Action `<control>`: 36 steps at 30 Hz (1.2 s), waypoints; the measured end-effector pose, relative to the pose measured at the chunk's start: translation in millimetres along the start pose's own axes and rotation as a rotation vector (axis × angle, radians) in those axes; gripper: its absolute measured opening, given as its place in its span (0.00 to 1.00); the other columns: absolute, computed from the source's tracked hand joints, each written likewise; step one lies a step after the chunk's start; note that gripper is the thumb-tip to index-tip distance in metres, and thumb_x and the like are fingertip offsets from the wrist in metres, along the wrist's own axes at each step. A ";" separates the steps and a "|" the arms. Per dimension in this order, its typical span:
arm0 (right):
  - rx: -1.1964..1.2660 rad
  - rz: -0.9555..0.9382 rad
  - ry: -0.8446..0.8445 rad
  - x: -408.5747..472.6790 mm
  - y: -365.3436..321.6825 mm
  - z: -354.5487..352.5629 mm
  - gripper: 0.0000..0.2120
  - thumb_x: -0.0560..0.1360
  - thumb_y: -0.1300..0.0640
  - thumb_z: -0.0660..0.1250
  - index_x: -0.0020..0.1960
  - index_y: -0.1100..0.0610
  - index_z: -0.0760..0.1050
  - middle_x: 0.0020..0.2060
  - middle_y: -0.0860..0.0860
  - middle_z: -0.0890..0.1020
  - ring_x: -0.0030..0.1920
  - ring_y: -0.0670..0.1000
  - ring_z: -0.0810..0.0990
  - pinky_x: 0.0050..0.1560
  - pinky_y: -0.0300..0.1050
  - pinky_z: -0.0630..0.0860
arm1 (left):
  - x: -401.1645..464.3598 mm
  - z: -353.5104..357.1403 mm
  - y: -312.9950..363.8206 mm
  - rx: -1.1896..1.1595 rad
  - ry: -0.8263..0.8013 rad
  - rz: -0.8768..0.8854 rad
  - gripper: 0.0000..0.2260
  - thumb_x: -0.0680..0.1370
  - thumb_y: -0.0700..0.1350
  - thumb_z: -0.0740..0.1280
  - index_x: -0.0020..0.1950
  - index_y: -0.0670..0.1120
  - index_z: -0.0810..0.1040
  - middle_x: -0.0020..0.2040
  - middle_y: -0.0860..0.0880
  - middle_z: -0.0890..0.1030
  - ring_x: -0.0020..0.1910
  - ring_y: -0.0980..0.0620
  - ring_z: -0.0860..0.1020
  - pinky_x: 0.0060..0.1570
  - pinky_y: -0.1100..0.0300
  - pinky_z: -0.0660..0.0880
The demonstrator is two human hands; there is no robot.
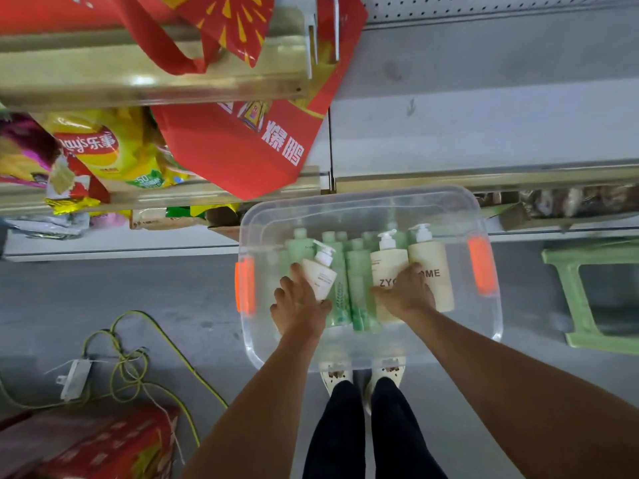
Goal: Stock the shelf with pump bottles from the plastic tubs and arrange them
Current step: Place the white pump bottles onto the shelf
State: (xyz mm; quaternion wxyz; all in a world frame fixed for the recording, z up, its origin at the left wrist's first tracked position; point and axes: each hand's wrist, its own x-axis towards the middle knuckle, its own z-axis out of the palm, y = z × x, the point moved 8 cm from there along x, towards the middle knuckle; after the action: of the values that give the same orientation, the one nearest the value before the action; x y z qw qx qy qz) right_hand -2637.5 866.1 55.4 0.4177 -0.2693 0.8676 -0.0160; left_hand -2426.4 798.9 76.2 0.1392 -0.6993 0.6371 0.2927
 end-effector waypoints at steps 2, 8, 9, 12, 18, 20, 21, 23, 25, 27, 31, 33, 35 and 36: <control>0.060 0.016 -0.062 3.1 0.9 -2.6 0.49 0.69 0.49 0.74 0.75 0.66 0.46 0.68 0.60 0.69 0.66 0.62 0.70 0.63 0.53 0.70 | 8.8 1.2 -3.7 -0.106 -0.067 -0.007 0.36 0.69 0.53 0.74 0.69 0.47 0.57 0.58 0.45 0.72 0.57 0.42 0.74 0.47 0.51 0.72; 0.306 -0.059 -0.077 -21.9 -9.8 -24.3 0.39 0.64 0.56 0.77 0.67 0.63 0.59 0.56 0.56 0.74 0.57 0.59 0.75 0.53 0.52 0.75 | 0.4 -15.9 -6.5 -0.608 -0.203 -0.088 0.38 0.57 0.58 0.78 0.62 0.51 0.67 0.53 0.50 0.80 0.50 0.48 0.80 0.52 0.48 0.80; 0.367 -0.075 -0.082 -29.5 -13.3 -29.8 0.36 0.64 0.56 0.77 0.63 0.62 0.61 0.53 0.55 0.75 0.54 0.57 0.77 0.49 0.51 0.76 | -6.6 -20.8 -3.3 -0.665 -0.209 -0.084 0.38 0.56 0.59 0.78 0.62 0.52 0.68 0.53 0.51 0.81 0.50 0.49 0.81 0.52 0.48 0.80; 0.458 -0.164 -0.097 -56.0 -29.3 -52.1 0.32 0.58 0.53 0.78 0.58 0.59 0.69 0.47 0.53 0.82 0.46 0.50 0.82 0.43 0.49 0.81 | -34.3 -41.7 10.3 -0.819 -0.216 -0.046 0.36 0.56 0.60 0.78 0.62 0.52 0.74 0.52 0.52 0.84 0.49 0.53 0.83 0.50 0.53 0.80; 0.595 -0.364 -0.031 -129.2 -66.7 -121.5 0.16 0.65 0.62 0.77 0.47 0.51 0.74 0.44 0.49 0.83 0.42 0.43 0.81 0.37 0.38 0.78 | -101.5 -110.7 40.5 -1.081 -0.198 0.011 0.26 0.63 0.52 0.78 0.58 0.51 0.75 0.48 0.48 0.84 0.46 0.50 0.83 0.46 0.50 0.82; 0.619 -0.412 0.017 -154.8 -76.5 -146.8 0.22 0.62 0.58 0.78 0.52 0.53 0.74 0.47 0.49 0.82 0.44 0.44 0.81 0.38 0.38 0.79 | -116.9 -140.1 52.1 -1.105 -0.169 0.089 0.13 0.71 0.43 0.76 0.52 0.49 0.78 0.44 0.47 0.84 0.40 0.52 0.82 0.38 0.56 0.80; 0.633 -0.431 0.042 -168.0 -80.8 -160.2 0.24 0.62 0.58 0.79 0.55 0.55 0.74 0.47 0.48 0.82 0.44 0.43 0.81 0.37 0.36 0.78 | -124.1 -155.6 57.1 -1.110 -0.150 0.133 0.10 0.72 0.40 0.75 0.50 0.48 0.78 0.43 0.47 0.84 0.38 0.54 0.81 0.36 0.58 0.79; 0.670 -0.491 0.077 -192.1 -90.7 -184.8 0.26 0.64 0.60 0.79 0.58 0.57 0.72 0.47 0.48 0.81 0.45 0.44 0.81 0.37 0.36 0.76 | -138.4 -182.8 64.7 -1.140 -0.135 0.191 0.13 0.71 0.40 0.75 0.52 0.49 0.77 0.43 0.48 0.83 0.38 0.52 0.81 0.35 0.57 0.79; 0.693 -0.542 0.108 -214.7 -98.9 -207.2 0.26 0.64 0.59 0.80 0.57 0.56 0.71 0.47 0.49 0.82 0.46 0.46 0.81 0.40 0.40 0.77 | -153.1 -206.1 68.7 -1.166 -0.127 0.228 0.18 0.69 0.44 0.78 0.55 0.49 0.75 0.45 0.47 0.83 0.41 0.49 0.82 0.39 0.51 0.81; 0.717 -0.583 0.144 -233.2 -105.8 -227.5 0.25 0.64 0.59 0.80 0.56 0.56 0.72 0.46 0.49 0.82 0.45 0.46 0.81 0.39 0.39 0.76 | -168.2 -225.9 76.0 -1.167 -0.143 0.290 0.26 0.63 0.49 0.80 0.58 0.49 0.75 0.47 0.45 0.84 0.45 0.44 0.83 0.44 0.42 0.82; 0.766 -0.674 0.208 -266.8 -121.2 -271.6 0.26 0.64 0.60 0.80 0.58 0.56 0.72 0.49 0.50 0.82 0.47 0.47 0.82 0.42 0.40 0.78 | -197.1 -263.7 94.4 -1.189 -0.159 0.444 0.24 0.62 0.49 0.78 0.56 0.51 0.77 0.49 0.43 0.84 0.45 0.45 0.83 0.47 0.42 0.81; 0.782 -0.721 0.231 -282.4 -132.3 -295.8 0.26 0.64 0.59 0.79 0.58 0.55 0.73 0.48 0.48 0.82 0.47 0.44 0.82 0.41 0.37 0.77 | -205.6 -280.5 101.5 -1.202 -0.147 0.487 0.21 0.65 0.47 0.78 0.55 0.54 0.76 0.49 0.44 0.84 0.45 0.46 0.83 0.46 0.44 0.81; 0.807 -0.762 0.255 -295.2 -145.8 -320.8 0.24 0.65 0.59 0.79 0.57 0.54 0.73 0.47 0.46 0.81 0.46 0.42 0.80 0.39 0.35 0.74 | -211.3 -296.9 107.5 -1.213 -0.121 0.510 0.21 0.64 0.47 0.78 0.54 0.54 0.76 0.49 0.44 0.84 0.44 0.46 0.83 0.44 0.45 0.81; 0.819 -0.781 0.275 -301.8 -152.8 -332.6 0.24 0.65 0.59 0.79 0.57 0.54 0.73 0.47 0.45 0.81 0.46 0.41 0.80 0.38 0.35 0.74 | -213.2 -303.3 109.7 -1.224 -0.115 0.510 0.22 0.63 0.49 0.77 0.55 0.53 0.76 0.49 0.44 0.84 0.43 0.46 0.83 0.42 0.46 0.81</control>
State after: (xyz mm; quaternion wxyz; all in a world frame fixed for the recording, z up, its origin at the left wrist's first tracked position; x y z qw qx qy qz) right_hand -2659.4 814.9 526.5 0.3346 -0.3813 0.6732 -0.5380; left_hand -2466.4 782.9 460.4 -0.3228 -0.4626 0.4930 0.6624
